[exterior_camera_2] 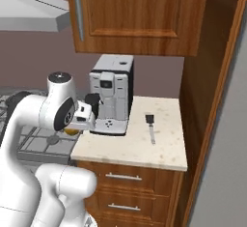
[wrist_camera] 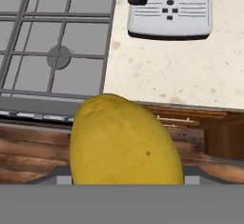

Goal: Put the eggplant and lemon in the pot. Retrieve the spatula and lightly stir the vegetables in the pot.

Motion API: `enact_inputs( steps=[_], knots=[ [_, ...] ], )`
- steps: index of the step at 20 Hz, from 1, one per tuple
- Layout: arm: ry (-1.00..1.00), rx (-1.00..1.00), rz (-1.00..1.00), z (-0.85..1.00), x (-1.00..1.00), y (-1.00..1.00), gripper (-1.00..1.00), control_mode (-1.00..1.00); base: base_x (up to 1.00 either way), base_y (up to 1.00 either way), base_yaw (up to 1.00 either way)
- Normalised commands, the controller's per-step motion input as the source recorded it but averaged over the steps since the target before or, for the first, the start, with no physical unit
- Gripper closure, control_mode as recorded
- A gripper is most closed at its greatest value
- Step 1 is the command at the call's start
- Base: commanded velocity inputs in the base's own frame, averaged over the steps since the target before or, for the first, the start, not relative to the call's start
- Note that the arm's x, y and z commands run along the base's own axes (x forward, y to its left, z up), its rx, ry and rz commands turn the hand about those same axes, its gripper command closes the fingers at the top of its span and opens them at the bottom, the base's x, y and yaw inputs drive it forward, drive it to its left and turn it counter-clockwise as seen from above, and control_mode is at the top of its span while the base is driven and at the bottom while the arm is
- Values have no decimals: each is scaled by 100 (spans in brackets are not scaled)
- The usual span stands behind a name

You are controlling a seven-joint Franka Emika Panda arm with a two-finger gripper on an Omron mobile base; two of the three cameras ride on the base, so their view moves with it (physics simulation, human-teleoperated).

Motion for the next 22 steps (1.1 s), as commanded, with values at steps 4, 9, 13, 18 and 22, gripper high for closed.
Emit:
enact_inputs(
  steps=[4,9,13,18,22],
  knots=[
    [0,0,0,0,0,0,100,100,-4,99,0],
    [0,0,0,0,0,0,100,100,0,94,0],
    [0,0,0,0,0,0,100,100,17,50,0],
    [0,0,0,0,0,0,100,100,48,37,0],
    [0,0,0,0,0,0,100,100,41,49,0]
  ],
)
